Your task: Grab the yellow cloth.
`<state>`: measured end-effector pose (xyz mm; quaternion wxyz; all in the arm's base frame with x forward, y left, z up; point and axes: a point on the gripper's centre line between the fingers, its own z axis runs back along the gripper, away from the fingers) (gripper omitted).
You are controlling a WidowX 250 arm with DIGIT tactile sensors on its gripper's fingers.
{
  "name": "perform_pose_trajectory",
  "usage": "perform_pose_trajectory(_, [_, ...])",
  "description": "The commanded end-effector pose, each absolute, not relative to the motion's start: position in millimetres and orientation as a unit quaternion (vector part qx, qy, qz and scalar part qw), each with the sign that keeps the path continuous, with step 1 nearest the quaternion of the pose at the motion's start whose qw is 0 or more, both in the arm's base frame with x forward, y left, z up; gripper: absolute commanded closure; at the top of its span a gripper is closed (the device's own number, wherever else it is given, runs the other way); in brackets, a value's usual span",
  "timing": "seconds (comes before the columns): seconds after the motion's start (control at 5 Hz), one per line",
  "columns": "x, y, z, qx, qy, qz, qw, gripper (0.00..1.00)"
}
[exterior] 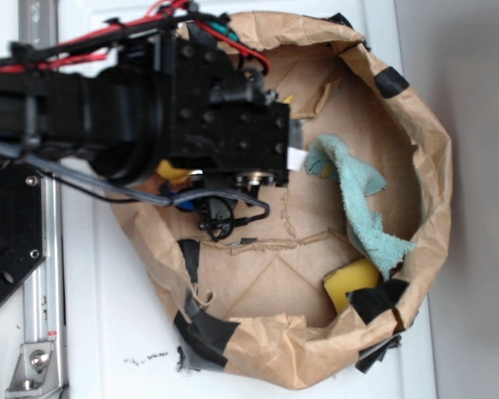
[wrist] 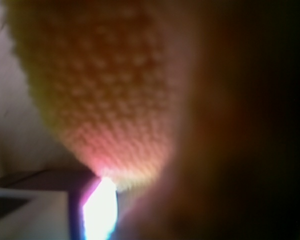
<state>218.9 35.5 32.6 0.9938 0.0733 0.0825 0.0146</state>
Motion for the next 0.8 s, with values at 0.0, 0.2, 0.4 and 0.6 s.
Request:
perform_pose_trajectory(0.0, [212.6,43.7,100.0,0.124,0.037,0.100,0.986,1.00])
perform_pose_trajectory(0.2, [209.2,39.2,133.6,0.103,0.027,0.118,0.987,1.00])
perform_pose_trajectory(0.4, [202.7,21.3,183.9,0.002,-0.043,0.133,0.990,1.00])
perform_pose_trajectory(0.6, [204.5,5.3,203.5,0.002,-0.074,0.132,0.988,1.00])
